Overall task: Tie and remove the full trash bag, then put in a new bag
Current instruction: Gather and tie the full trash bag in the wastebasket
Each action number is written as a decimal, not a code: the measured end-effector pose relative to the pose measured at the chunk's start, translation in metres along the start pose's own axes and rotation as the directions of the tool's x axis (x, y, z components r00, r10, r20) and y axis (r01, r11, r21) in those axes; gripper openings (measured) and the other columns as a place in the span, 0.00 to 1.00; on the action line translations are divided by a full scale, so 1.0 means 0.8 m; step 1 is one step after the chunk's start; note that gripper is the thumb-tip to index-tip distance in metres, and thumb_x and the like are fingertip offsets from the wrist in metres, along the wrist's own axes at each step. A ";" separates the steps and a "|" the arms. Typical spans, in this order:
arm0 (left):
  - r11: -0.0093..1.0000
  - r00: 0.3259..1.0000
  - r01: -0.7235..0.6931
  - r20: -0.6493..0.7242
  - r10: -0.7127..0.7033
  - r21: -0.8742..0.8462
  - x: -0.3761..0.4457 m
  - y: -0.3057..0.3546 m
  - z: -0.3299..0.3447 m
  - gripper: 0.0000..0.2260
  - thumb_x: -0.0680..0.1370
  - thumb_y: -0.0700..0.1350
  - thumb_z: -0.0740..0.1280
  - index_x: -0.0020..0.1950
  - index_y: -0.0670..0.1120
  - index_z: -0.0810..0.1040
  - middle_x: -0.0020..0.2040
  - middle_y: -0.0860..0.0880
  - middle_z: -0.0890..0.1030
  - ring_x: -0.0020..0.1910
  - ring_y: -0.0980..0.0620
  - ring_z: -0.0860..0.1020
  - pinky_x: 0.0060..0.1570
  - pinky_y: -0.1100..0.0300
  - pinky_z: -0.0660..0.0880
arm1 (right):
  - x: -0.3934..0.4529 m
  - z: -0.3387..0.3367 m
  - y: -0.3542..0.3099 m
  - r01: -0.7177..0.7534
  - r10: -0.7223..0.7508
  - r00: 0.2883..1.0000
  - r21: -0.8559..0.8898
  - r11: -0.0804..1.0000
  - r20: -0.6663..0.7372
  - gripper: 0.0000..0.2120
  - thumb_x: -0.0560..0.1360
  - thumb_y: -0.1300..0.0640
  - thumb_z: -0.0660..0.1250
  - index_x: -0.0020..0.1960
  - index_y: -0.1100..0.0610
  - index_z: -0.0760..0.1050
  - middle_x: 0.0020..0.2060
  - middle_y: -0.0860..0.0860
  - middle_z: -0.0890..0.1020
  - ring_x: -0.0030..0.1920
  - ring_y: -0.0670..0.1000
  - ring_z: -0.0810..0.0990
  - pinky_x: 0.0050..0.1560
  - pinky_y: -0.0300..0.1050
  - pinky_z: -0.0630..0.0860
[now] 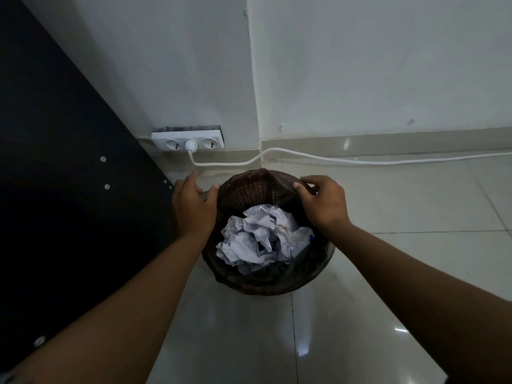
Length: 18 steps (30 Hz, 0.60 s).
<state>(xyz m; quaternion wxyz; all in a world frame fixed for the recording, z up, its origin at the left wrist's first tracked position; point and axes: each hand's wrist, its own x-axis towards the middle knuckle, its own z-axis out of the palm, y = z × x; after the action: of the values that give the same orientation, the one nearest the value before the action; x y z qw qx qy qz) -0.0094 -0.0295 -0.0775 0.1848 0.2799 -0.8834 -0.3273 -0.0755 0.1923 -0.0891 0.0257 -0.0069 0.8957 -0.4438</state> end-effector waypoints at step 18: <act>0.983 0.988 -0.153 0.001 0.154 -0.104 -0.012 0.011 -0.020 0.05 0.78 0.44 0.69 0.49 0.44 0.81 0.41 0.51 0.81 0.42 0.52 0.80 0.43 0.58 0.76 | -0.022 0.000 -0.006 0.390 -0.389 0.921 0.047 0.920 -0.016 0.12 0.81 0.51 0.62 0.61 0.54 0.76 0.56 0.52 0.82 0.54 0.52 0.80 0.55 0.53 0.77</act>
<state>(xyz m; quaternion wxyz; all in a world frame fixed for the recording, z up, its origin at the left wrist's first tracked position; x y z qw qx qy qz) 0.0026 -0.0259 -0.0612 0.2197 0.1993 -0.8850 -0.3588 -0.0580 0.1902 -0.0846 -0.0658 -0.1828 0.8653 -0.4620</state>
